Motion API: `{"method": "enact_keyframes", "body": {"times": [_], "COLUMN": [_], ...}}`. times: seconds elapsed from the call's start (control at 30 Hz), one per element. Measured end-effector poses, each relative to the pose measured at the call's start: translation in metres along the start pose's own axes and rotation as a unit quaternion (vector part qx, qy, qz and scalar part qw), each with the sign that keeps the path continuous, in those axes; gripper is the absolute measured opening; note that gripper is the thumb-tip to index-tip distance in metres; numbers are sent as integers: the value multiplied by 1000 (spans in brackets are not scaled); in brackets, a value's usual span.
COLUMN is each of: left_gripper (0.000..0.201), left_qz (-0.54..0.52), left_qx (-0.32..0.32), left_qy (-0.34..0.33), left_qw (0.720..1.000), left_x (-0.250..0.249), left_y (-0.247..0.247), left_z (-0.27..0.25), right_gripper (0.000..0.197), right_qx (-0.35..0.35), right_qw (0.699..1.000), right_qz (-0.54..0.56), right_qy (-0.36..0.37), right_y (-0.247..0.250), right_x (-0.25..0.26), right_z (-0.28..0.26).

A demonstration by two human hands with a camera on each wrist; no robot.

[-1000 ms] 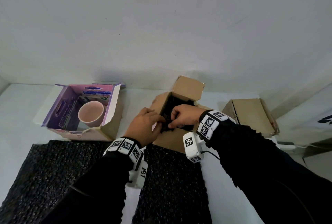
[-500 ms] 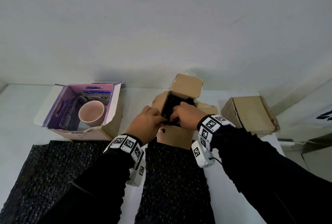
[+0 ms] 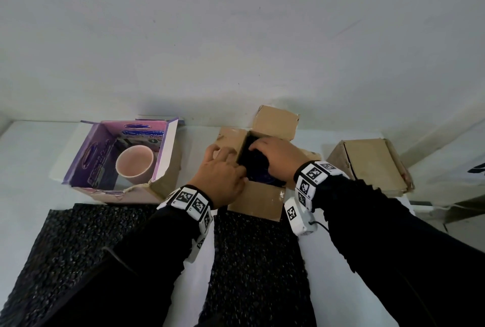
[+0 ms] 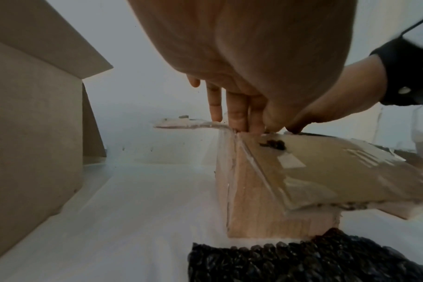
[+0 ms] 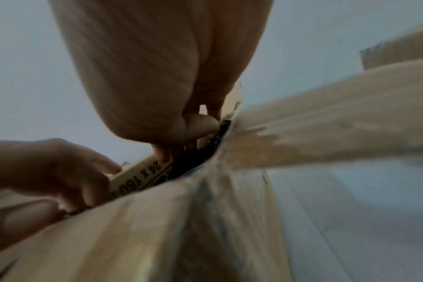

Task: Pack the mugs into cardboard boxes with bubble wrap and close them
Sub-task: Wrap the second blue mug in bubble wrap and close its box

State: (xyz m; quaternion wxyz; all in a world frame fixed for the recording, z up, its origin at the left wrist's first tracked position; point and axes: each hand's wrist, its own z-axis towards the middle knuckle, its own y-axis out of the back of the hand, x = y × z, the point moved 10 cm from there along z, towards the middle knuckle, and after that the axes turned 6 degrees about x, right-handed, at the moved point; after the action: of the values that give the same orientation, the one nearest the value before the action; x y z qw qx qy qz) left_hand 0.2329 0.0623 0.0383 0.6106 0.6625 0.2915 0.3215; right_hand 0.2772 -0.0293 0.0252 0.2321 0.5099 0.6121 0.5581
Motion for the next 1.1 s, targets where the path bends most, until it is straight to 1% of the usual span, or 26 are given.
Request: {"method": "enact_keyframes", "body": {"times": [0.07, 0.13, 0.2, 0.27, 0.3, 0.33, 0.37, 0.43, 0.5, 0.53, 0.6, 0.67, 0.7, 0.83, 0.93, 1.03, 1.1], "left_gripper": [26, 28, 47, 66, 71, 71, 68, 55, 41, 43, 49, 43, 40, 49, 48, 46, 40], "left_qz": [-1, 9, 26, 40, 42, 41, 41, 39, -5, -22, 11, 58, 62, 70, 53, 49, 45], "left_qx": [12, 46, 83, 83, 75, 73, 78, 96, 81, 64, 41, 54, 53, 22, -13, -11, -5], "left_qy": [0, -5, -8, -14, -16, -18, -19, -21, -12, -8, -31, -53, -57, -70, -81, -84, -80], "left_qw": [1000, 999, 996, 996, 996, 996, 996, 994, 997, 998, 999, 996, 995, 995, 995, 995, 996], "left_x": [2, 2, 1, -1, -1, -1, 0, 1, 5, 6, 2, -3, -2, -2, -5, -6, -4], "left_y": [-3, -7, -13, -13, -12, -12, -14, -20, -16, -11, -8, -14, -15, -15, -9, -9, -12], "left_z": [0, 2, 3, 4, 4, 4, 4, 5, 7, 8, 10, 10, 10, 10, 8, 6, 4], "right_gripper": [64, 62, 58, 55, 54, 53, 51, 45, 41, 40, 37, 37, 37, 37, 36, 33, 31], "right_qx": [23, 40, 46, 52, 53, 48, 35, -13, -33, -27, -14, -10, -10, -6, -8, -12, -12], "right_qw": [998, 994, 989, 986, 986, 989, 993, 1000, 998, 997, 997, 997, 996, 997, 997, 998, 999], "right_qz": [-53, -99, -140, -159, -156, -142, -113, -19, 57, 71, 72, 76, 79, 68, 70, 55, 43], "right_qy": [1, -3, -3, -8, -8, -5, 1, 7, 1, -6, -18, -28, -30, -23, -19, -14, -11], "right_y": [-4, -11, -17, -20, -20, -18, -15, -4, 1, 0, -5, -8, -10, -12, -13, -13, -13], "right_x": [-3, -7, -9, -11, -12, -11, -10, -10, -16, -19, -26, -32, -33, -36, -38, -36, -33], "right_z": [8, 14, 16, 16, 16, 16, 15, 10, 4, 1, -3, -7, -8, -11, -12, -11, -9]}}
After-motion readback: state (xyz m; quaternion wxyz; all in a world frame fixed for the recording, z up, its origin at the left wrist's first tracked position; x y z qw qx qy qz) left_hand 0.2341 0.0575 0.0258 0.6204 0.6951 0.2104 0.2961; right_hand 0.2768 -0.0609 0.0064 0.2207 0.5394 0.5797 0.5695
